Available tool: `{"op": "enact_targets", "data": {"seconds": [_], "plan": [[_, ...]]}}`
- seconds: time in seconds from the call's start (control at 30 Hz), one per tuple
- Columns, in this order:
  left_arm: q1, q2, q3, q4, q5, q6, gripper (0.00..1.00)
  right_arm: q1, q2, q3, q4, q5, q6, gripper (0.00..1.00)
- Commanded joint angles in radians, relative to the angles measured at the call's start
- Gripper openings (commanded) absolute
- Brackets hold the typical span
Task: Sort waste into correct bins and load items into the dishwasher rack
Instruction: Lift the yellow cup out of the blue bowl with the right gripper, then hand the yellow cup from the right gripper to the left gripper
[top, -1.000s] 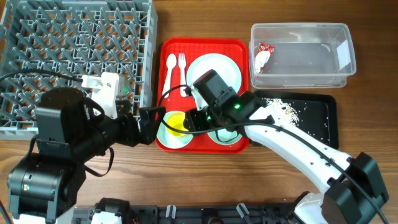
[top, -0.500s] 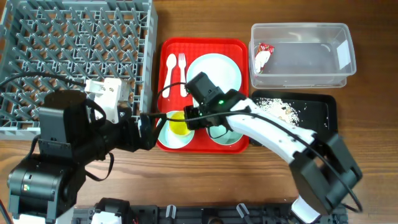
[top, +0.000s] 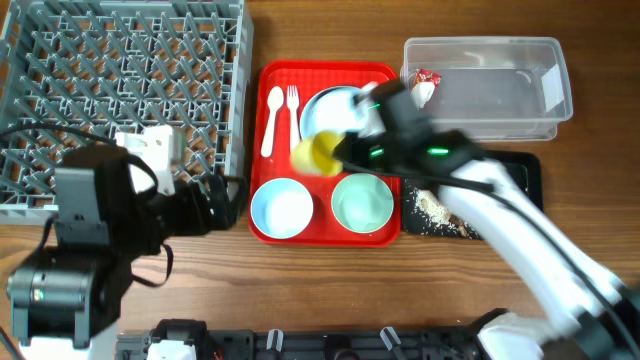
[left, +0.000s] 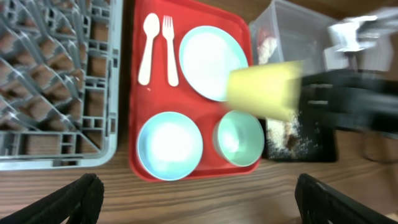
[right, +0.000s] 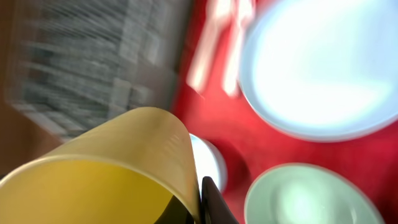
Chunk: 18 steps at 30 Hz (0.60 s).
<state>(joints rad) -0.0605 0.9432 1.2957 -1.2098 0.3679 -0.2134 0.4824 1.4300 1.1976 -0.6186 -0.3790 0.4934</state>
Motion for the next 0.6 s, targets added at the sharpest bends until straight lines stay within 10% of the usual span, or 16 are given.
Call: {"op": "enact_targets", "data": {"seconds": [0.0,0.23,0.57], "plan": [[0.096,0.087,0.015,0.004,0.349,0.025,1.00,-0.058,-0.141,0.008,0.002,-0.352,-0.233,0.04],[0.180,0.285,0.015,0.005,1.188,0.237,1.00,-0.069,-0.242,0.008,0.078,-0.628,-0.306,0.05],[0.023,0.274,0.015,0.003,1.209,0.237,0.93,-0.014,-0.198,0.006,0.270,-0.690,-0.195,0.04]]}}
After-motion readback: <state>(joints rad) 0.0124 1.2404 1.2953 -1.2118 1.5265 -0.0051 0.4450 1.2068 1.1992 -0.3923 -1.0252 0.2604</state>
